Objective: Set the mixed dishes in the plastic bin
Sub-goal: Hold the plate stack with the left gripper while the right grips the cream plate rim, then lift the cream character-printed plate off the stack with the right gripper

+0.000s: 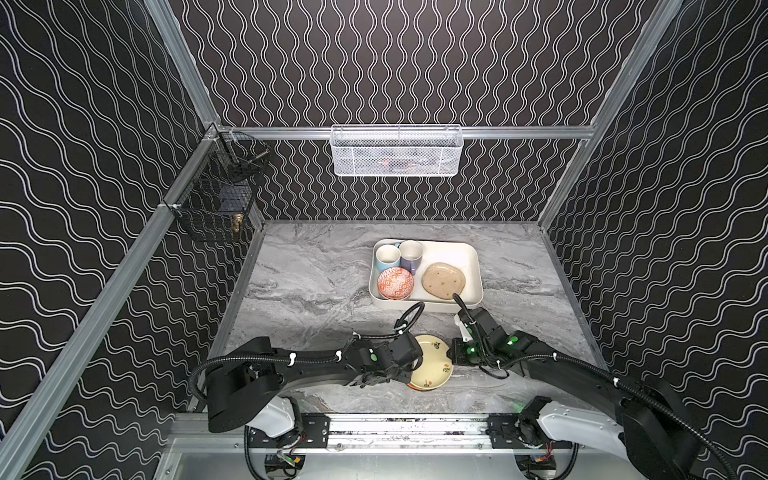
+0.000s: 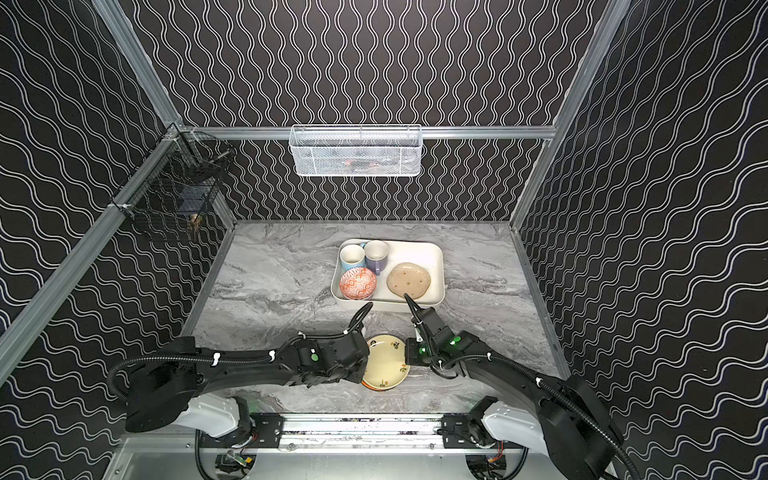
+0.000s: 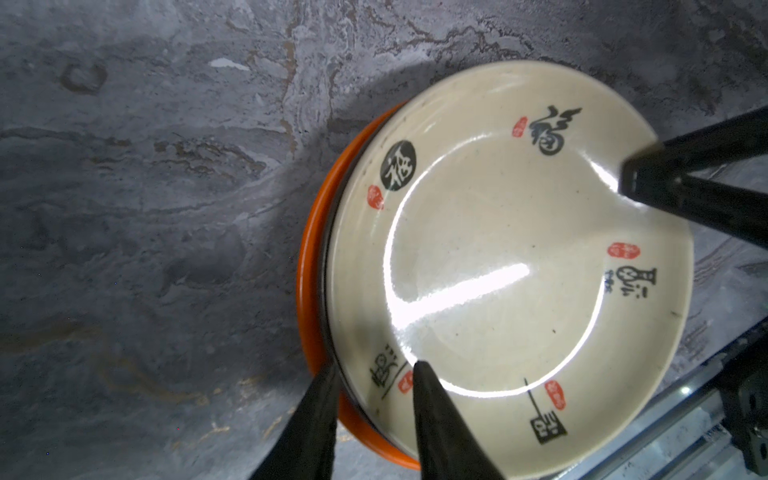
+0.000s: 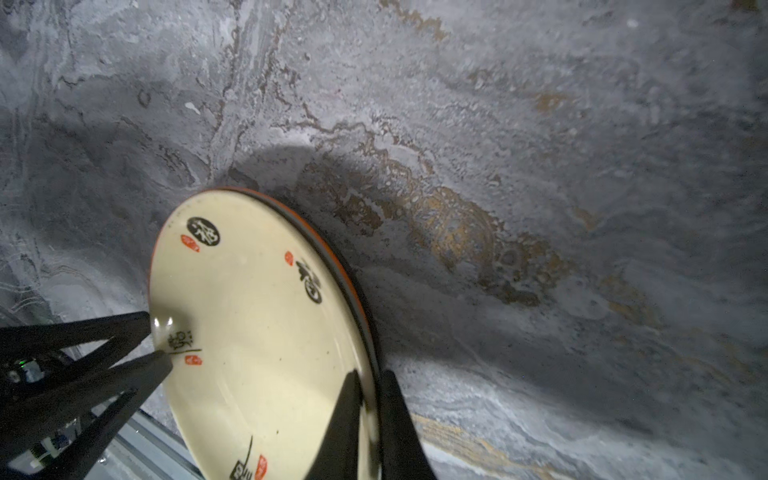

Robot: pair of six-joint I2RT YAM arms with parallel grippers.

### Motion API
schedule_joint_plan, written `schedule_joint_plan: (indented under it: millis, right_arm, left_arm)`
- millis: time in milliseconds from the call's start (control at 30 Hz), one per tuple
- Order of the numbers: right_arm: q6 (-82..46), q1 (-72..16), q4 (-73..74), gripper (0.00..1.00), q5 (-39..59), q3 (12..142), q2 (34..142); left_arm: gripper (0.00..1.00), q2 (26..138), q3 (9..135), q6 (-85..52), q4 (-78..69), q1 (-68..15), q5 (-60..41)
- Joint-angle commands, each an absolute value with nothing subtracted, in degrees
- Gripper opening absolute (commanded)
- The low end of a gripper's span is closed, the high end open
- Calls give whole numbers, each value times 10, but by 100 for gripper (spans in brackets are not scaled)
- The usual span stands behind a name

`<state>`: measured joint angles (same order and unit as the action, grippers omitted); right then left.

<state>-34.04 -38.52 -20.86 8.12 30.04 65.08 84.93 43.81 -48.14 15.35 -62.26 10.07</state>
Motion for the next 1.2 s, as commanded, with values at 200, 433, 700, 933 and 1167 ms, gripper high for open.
schedule_joint_plan:
  millis: [200,433,700,933,1167]
  right_arm:
    - [-353,-385,-243,1,52,310,625]
    - [-349,-384,-265,1,46,328,606]
    - [-351,-384,-273,0,50,337,592]
    - [-348,-382,-267,0,67,351,587]
    - [-344,-376,-281,0,59,379,579]
  left_arm:
    - [59,835,441,-484,157,-623,95]
    - [76,787,440,-485,186,-623,114]
    - [80,746,440,-484,221,-623,143]
    - [99,702,446,-483,274,-620,188]
    - [99,651,443,-476,306,-590,193]
